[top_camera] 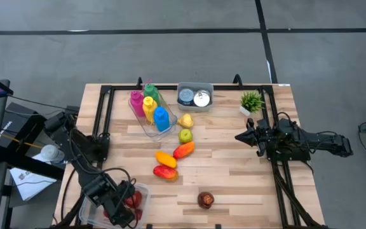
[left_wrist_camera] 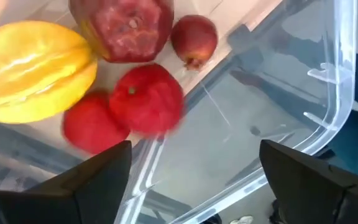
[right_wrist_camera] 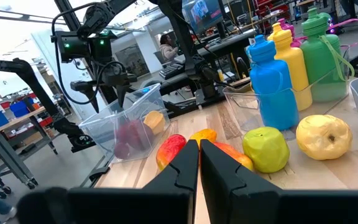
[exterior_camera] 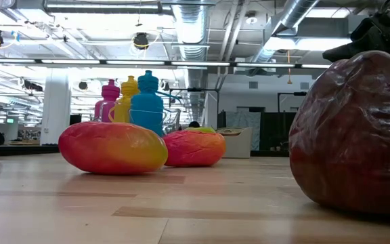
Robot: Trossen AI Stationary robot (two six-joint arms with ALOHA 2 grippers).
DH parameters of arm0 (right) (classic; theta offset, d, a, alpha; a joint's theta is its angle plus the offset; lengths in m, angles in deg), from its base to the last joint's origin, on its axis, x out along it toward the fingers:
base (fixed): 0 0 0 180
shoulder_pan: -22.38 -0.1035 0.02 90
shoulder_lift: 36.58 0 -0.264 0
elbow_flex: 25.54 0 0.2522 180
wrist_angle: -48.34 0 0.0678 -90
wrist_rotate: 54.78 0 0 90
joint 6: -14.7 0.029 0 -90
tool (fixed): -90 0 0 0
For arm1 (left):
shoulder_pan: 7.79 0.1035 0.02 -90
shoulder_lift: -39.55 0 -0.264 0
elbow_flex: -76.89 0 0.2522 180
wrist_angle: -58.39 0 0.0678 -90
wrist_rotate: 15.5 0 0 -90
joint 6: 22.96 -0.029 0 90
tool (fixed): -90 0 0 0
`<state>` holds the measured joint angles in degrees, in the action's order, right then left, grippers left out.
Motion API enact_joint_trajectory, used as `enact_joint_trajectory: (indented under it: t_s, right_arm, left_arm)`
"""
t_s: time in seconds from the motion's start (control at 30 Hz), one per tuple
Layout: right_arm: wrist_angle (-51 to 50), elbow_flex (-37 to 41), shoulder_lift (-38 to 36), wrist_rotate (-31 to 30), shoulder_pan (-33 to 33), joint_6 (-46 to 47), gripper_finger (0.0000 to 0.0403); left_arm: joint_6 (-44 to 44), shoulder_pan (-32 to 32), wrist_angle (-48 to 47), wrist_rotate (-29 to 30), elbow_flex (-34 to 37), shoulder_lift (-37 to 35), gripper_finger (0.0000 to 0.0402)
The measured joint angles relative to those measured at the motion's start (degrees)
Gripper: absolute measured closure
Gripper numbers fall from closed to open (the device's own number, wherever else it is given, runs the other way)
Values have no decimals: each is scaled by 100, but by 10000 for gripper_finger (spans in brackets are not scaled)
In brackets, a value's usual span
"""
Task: Pick & Place Food Item
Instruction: Put the red apple into the white bin
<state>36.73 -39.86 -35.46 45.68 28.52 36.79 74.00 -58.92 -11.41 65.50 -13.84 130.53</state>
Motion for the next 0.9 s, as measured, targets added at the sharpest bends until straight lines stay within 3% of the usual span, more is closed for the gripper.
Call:
enact_joint_trajectory:
  t_s: [0.3,0.47,0.77,0.9]
  right_arm:
    - [0,0,0,0,-1,0,391]
    - [0,0,-1,0,0,0,391]
    - [0,0,0,1,-1,0,391]
    - [1,0,0,1,-1,0,391]
  left_arm:
    - [-153,173,6,72,4,-36,54]
    - [-913,572,890,502,4,-223,57]
    - [-3371,1677,3064,2469,0,-457,55]
    - [-4727,2268,3971,2689,-5,-262,55]
